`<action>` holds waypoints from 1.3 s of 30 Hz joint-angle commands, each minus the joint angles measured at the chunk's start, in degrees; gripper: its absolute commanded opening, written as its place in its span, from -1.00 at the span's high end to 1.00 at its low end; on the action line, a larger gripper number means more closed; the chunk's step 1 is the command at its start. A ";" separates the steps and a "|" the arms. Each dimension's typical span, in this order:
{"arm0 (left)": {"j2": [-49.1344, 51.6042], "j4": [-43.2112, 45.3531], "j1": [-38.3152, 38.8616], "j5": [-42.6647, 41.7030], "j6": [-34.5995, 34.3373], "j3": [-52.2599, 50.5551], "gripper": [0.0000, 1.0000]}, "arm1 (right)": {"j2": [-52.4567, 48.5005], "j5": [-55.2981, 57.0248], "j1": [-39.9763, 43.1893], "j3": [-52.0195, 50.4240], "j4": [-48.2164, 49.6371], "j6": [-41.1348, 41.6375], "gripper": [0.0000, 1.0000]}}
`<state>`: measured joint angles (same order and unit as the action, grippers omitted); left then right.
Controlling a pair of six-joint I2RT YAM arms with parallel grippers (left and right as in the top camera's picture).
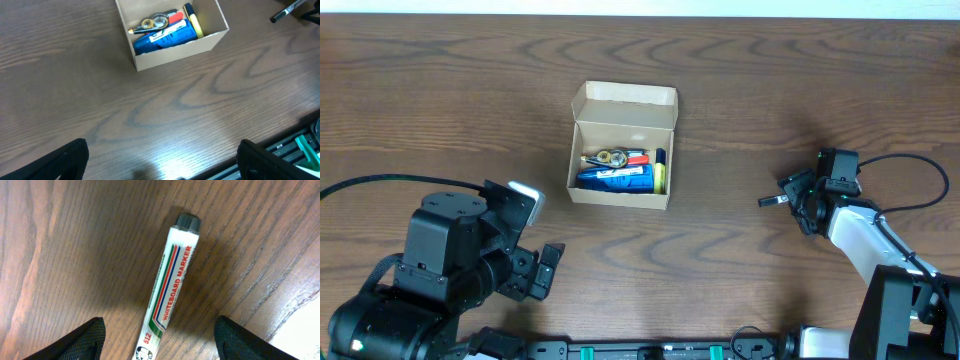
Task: Pack container
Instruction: 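Grasp the black marker with the right gripper and lift it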
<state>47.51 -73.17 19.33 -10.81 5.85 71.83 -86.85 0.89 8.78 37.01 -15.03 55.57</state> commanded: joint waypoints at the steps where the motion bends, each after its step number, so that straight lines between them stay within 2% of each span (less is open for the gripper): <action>1: 0.07 -0.15 -0.20 -0.61 0.37 0.81 -0.91 | -1.36 -0.35 0.37 -0.26 -0.68 1.88 -0.47; 4: 0.07 -0.15 -0.20 -0.61 0.37 0.81 -0.90 | -1.46 -1.18 0.37 0.48 -1.99 1.88 -0.58; 6: 0.07 -0.15 -0.20 -0.61 0.37 0.81 -0.90 | -1.99 -1.57 0.37 2.01 -4.20 1.84 -0.80; 7: 0.07 -0.15 -0.20 -0.61 0.37 0.81 -0.90 | -2.43 -1.49 0.37 3.15 -5.84 1.79 -0.98; 14: 0.07 -0.15 -0.20 -0.61 0.37 0.81 -0.90 | -8.85 -1.14 0.37 12.63 -18.03 0.94 -0.98; 27: 0.07 -0.15 -0.20 -0.61 0.37 0.81 -0.90 | -17.88 -2.01 0.37 19.15 -21.11 -1.33 -0.99; 29: 0.07 -0.15 -0.20 -0.61 0.37 0.81 -0.90 | -19.10 -1.95 0.37 19.71 -21.46 -1.64 -0.86; 31: 0.07 -0.15 -0.20 -0.61 0.37 0.81 -0.91 | -19.69 -1.95 0.37 19.78 -21.27 -1.62 -0.58; 36: 0.07 -0.15 -0.20 -0.61 0.37 0.81 -0.90 | -19.89 -1.97 0.37 19.78 -21.03 -1.60 -0.13; 39: 0.07 -0.15 -0.20 -0.61 0.37 0.81 -0.90 | -19.89 -2.01 0.37 19.78 -21.18 -1.60 0.06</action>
<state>47.53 -73.17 19.33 -10.81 5.87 71.83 -103.35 1.02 8.80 58.15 -36.60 53.84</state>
